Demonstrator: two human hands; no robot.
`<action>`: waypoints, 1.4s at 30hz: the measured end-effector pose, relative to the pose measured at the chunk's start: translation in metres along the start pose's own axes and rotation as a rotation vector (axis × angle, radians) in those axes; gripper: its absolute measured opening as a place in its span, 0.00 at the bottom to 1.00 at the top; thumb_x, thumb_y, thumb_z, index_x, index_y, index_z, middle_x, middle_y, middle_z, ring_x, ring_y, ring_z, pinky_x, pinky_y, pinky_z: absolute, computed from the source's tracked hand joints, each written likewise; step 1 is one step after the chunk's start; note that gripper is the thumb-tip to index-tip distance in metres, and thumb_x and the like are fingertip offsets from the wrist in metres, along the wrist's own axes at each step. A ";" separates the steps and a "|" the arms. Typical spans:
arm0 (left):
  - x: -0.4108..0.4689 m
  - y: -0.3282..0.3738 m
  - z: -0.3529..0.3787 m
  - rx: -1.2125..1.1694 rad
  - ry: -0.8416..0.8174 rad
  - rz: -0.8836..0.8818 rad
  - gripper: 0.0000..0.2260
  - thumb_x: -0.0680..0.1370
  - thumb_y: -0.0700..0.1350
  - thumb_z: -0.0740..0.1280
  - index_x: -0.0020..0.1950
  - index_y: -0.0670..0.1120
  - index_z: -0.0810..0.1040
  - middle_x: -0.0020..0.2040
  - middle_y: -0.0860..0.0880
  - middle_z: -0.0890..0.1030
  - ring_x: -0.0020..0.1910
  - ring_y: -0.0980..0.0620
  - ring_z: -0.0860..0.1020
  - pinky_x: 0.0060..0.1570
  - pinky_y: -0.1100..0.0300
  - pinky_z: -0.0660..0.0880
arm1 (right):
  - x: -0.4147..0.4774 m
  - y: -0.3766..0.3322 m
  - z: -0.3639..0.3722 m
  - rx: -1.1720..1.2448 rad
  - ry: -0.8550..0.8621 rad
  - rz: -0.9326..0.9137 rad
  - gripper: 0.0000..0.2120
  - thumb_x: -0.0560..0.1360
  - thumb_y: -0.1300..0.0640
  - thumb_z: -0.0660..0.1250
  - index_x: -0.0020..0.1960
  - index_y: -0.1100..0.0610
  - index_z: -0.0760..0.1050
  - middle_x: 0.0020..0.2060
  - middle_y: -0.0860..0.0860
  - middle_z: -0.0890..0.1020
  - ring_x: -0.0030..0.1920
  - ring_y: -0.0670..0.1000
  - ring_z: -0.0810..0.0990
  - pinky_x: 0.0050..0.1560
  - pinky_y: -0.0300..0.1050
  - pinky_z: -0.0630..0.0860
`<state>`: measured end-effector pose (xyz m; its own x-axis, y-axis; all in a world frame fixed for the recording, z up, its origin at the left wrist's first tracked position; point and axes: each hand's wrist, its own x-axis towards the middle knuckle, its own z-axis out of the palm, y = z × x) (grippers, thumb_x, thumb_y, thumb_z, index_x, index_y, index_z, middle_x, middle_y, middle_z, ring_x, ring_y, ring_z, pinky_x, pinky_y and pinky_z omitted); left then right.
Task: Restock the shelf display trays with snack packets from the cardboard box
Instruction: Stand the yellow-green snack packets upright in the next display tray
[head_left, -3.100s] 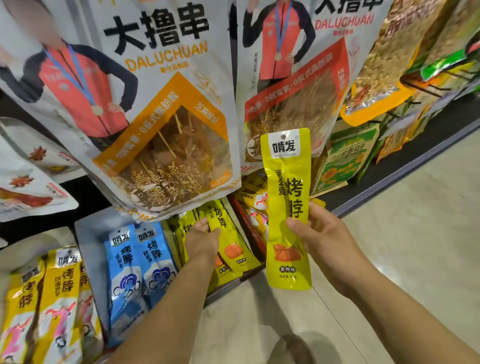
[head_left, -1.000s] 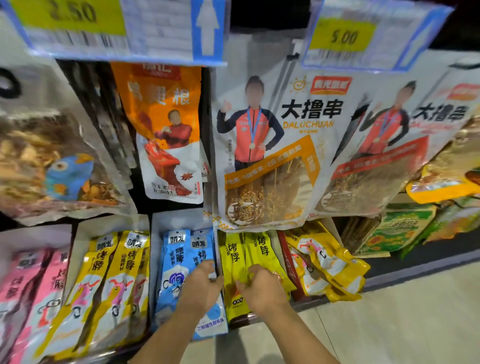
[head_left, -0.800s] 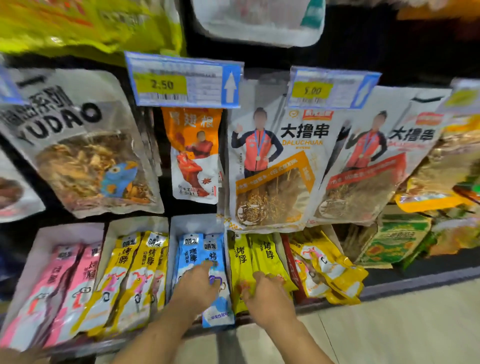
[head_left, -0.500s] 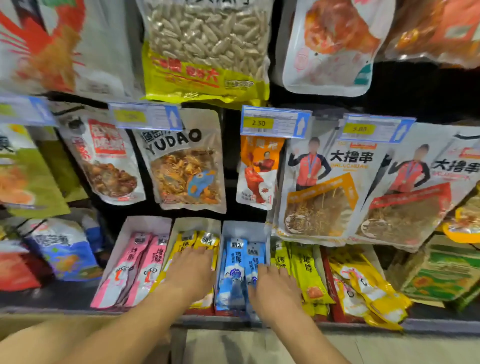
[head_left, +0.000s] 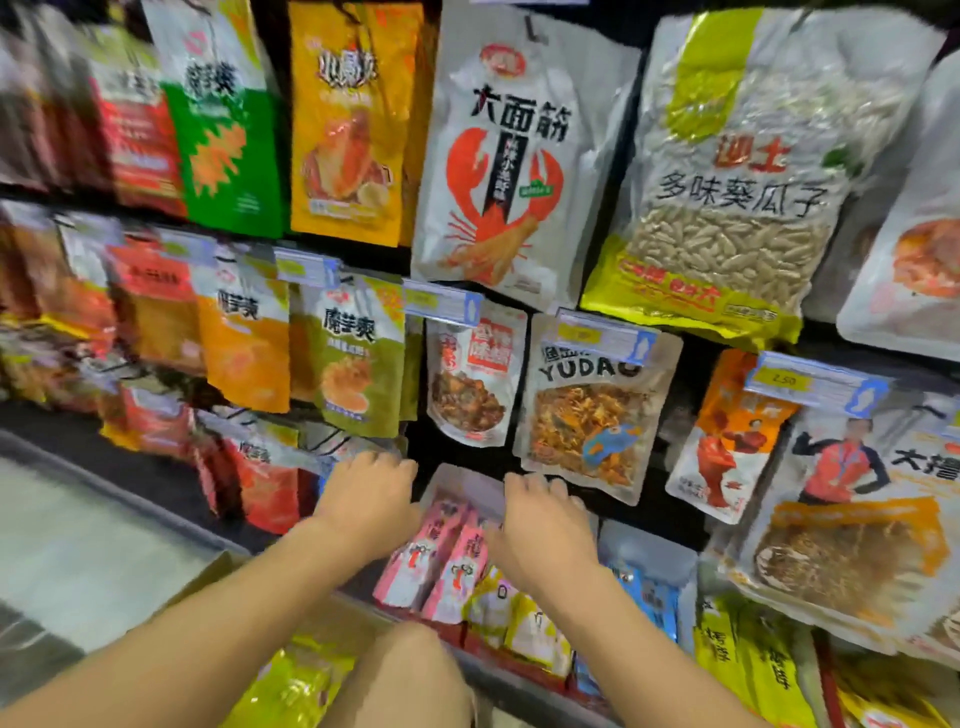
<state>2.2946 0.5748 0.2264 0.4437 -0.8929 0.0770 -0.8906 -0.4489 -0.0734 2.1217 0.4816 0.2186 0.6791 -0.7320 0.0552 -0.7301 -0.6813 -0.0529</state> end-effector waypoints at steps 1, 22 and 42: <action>-0.003 -0.013 -0.002 -0.008 0.006 -0.018 0.21 0.79 0.57 0.59 0.69 0.49 0.71 0.66 0.47 0.76 0.66 0.43 0.72 0.59 0.51 0.71 | 0.004 -0.013 -0.005 -0.004 0.014 -0.018 0.25 0.81 0.43 0.59 0.71 0.57 0.65 0.66 0.57 0.72 0.67 0.61 0.69 0.64 0.59 0.69; -0.066 -0.204 0.162 -0.194 -0.298 -0.442 0.19 0.78 0.59 0.61 0.62 0.48 0.73 0.62 0.46 0.77 0.63 0.41 0.74 0.57 0.48 0.72 | 0.058 -0.220 0.146 -0.011 -0.233 -0.275 0.26 0.79 0.44 0.60 0.72 0.57 0.64 0.66 0.57 0.73 0.67 0.62 0.70 0.63 0.58 0.70; -0.042 -0.172 0.401 -0.286 -0.737 -0.859 0.29 0.77 0.63 0.58 0.71 0.45 0.68 0.69 0.44 0.74 0.71 0.42 0.68 0.66 0.48 0.64 | 0.092 -0.214 0.334 -0.005 -0.608 -0.343 0.25 0.82 0.45 0.57 0.75 0.55 0.60 0.68 0.54 0.72 0.68 0.58 0.70 0.64 0.55 0.69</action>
<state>2.4693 0.6753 -0.1628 0.7783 -0.1460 -0.6107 -0.2174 -0.9751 -0.0440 2.3658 0.5580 -0.0980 0.7926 -0.3488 -0.5001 -0.4660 -0.8755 -0.1279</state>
